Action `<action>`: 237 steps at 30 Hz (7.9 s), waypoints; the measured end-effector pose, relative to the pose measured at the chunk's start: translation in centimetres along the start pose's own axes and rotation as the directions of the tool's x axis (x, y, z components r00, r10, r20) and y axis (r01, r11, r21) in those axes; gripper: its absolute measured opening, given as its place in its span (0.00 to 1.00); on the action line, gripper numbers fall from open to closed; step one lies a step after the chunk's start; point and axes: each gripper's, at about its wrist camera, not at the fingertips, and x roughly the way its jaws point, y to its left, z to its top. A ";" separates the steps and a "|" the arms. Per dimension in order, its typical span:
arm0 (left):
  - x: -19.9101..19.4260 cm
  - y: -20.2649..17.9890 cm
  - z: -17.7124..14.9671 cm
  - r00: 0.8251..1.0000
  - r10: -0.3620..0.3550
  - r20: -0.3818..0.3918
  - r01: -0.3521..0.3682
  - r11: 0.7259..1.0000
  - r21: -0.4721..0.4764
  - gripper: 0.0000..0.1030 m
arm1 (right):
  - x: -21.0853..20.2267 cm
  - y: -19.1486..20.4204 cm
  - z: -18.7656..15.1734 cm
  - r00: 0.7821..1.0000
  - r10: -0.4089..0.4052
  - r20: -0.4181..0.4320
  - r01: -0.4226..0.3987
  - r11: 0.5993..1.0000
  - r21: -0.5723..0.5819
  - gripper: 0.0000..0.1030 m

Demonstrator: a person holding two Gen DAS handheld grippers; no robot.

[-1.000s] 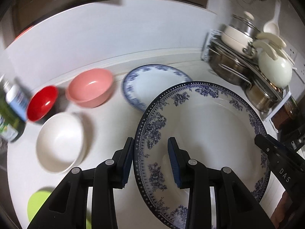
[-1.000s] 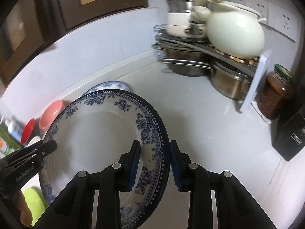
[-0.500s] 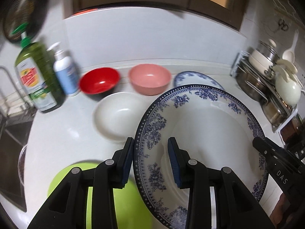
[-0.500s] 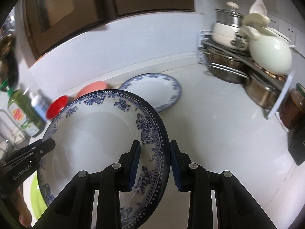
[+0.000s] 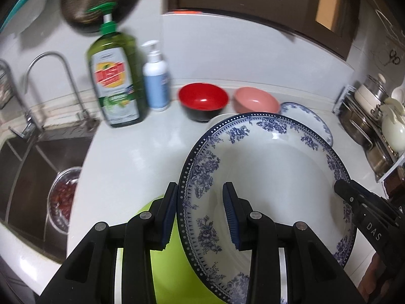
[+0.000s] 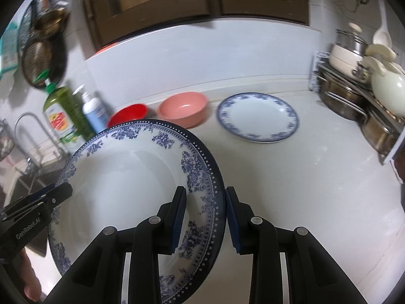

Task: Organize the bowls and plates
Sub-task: 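Lower the blue-and-white plate onto the lime-green plate with both tools, then open both tools and pull back from the stacked plates, then move both tools to the smaller blue-and-white plate by the pot rack, then close both tools on the rim of the smaller blue-and-white plate, then lift the smaller plate with both tools and carry it toward the plate stack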

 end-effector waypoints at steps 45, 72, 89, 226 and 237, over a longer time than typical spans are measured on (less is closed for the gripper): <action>5.0 9.1 -8.0 0.971 0.132 -0.201 -0.155 0.983 -0.101 0.35 | 6.6 9.1 -7.9 0.975 0.056 -0.214 -0.086 0.987 -0.136 0.32; 2.5 7.9 -7.4 0.974 0.182 -0.138 -0.191 0.980 -0.061 0.67 | 5.0 8.5 -7.5 0.979 0.055 -0.197 -0.082 0.988 -0.131 0.56; 0.0 0.2 -2.4 0.995 0.097 0.005 -0.097 0.995 0.039 0.88 | 1.3 2.5 -3.9 0.995 0.044 -0.094 -0.047 0.999 -0.025 0.61; 18.4 -21.2 12.6 0.994 -0.023 -0.109 0.028 0.998 0.047 0.34 | 12.8 -18.0 11.7 0.996 -0.088 -0.003 0.088 0.996 -0.006 0.31; 12.6 -17.2 10.5 0.998 0.009 -0.058 -0.009 1.000 0.002 0.34 | 7.6 -12.1 9.8 0.998 -0.050 0.037 0.052 0.998 -0.043 0.31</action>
